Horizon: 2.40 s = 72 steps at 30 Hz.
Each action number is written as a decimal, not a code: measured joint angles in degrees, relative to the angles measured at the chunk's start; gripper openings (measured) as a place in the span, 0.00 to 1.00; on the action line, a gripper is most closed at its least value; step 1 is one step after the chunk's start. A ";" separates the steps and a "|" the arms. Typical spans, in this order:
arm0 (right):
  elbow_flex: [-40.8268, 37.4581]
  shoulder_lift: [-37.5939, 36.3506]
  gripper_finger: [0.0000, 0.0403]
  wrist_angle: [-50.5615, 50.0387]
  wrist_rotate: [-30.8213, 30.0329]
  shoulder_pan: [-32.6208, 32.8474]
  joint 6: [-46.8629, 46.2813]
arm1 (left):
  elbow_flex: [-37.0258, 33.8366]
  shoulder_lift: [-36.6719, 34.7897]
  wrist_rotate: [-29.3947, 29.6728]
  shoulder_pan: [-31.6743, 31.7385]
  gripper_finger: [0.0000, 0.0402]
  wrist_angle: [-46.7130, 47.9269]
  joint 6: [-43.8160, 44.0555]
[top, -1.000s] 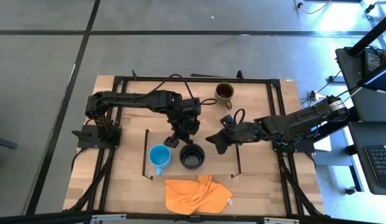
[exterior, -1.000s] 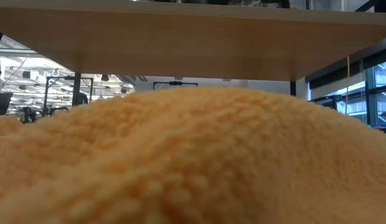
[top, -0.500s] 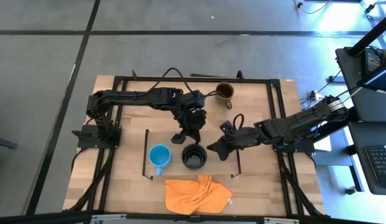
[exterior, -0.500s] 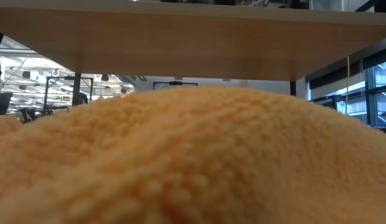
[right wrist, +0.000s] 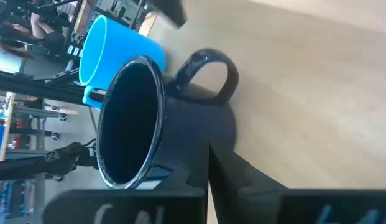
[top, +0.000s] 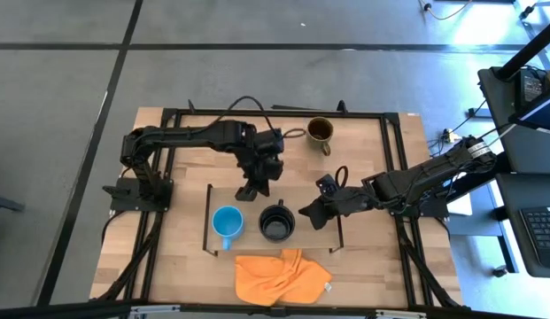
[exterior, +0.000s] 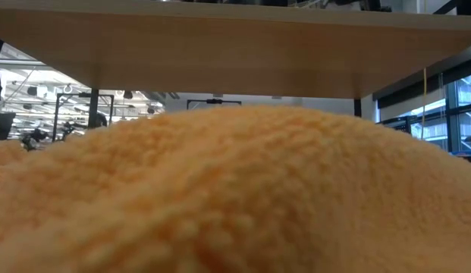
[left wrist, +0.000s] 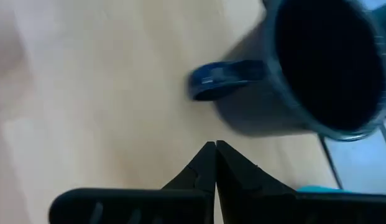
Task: Stack small to large cups/mugs on shelf
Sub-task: Put the dark blue mug on the shelf
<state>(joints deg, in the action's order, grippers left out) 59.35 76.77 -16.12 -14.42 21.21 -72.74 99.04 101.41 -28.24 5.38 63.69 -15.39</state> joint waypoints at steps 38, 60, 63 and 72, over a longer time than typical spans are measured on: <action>0.00 6.03 0.02 9.73 -0.93 -1.08 1.26 | 2.19 3.20 -0.75 3.92 0.01 -11.39 -2.93; 0.02 -8.67 0.02 -5.68 -9.70 -4.26 9.43 | 7.74 2.64 4.23 3.96 0.01 14.58 1.83; 0.02 -8.67 0.02 -6.07 -8.58 -5.15 10.24 | 7.74 2.64 4.01 2.89 0.00 16.11 3.20; 0.02 -8.46 0.02 -6.60 -5.96 -6.12 11.65 | 7.54 3.47 -3.00 -0.64 0.00 15.36 4.43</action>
<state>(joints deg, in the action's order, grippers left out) 59.37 68.31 -22.72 -20.38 15.09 -61.08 106.58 104.88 -31.24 4.74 79.05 -10.96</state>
